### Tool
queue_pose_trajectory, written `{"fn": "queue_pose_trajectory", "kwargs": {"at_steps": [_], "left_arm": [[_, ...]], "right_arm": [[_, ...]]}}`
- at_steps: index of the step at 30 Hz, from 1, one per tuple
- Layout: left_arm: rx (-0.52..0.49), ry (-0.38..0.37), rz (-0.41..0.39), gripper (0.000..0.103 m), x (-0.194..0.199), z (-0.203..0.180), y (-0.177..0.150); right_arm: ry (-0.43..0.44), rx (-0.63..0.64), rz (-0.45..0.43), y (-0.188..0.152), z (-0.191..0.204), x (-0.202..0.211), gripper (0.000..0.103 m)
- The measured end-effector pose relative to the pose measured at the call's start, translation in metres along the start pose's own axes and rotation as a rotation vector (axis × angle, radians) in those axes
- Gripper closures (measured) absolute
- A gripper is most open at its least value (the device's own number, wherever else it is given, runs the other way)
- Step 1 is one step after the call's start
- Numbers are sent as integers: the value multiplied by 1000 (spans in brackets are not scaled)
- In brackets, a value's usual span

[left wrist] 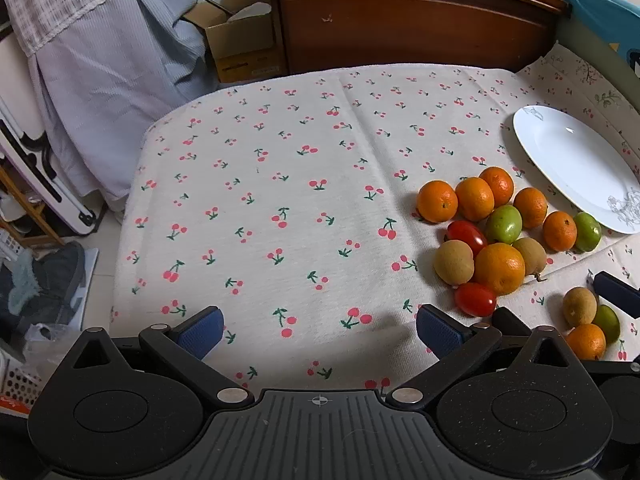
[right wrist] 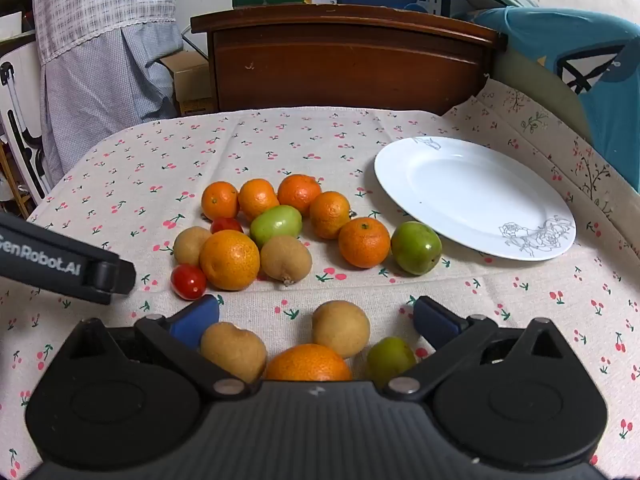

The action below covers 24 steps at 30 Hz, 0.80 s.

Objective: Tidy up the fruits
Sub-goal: 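Move both tools toward the fruit cluster beside the white plate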

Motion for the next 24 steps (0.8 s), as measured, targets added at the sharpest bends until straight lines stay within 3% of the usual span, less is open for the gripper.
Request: {"fn": "queue_pose_trajectory", "kwargs": {"at_steps": [4,12,18,24], "left_arm": [[0,4,1,0,7,2,2],[-14,6,-26,0,25,-1,11],[2,-6,-49,0,44,0,18],[2,-19,-48,0,57,-5,20]], "right_arm": [[19,14,20,-3,0,3,1],[50,0,198,0,4,14,1],[50,-60,199,13,-10,41,1],[-11,-151,187,32,-39,65,1]]}}
Point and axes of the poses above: each gripper's, at about its wrist camera, not at the fingertips, and x roughly against the way its jaws point, z to its left, y to its top, the point moved 6 cm from there along -x, roughly the way its jaws point, and after that the axes turned 2 degrees about x, right-handed, at the moved point
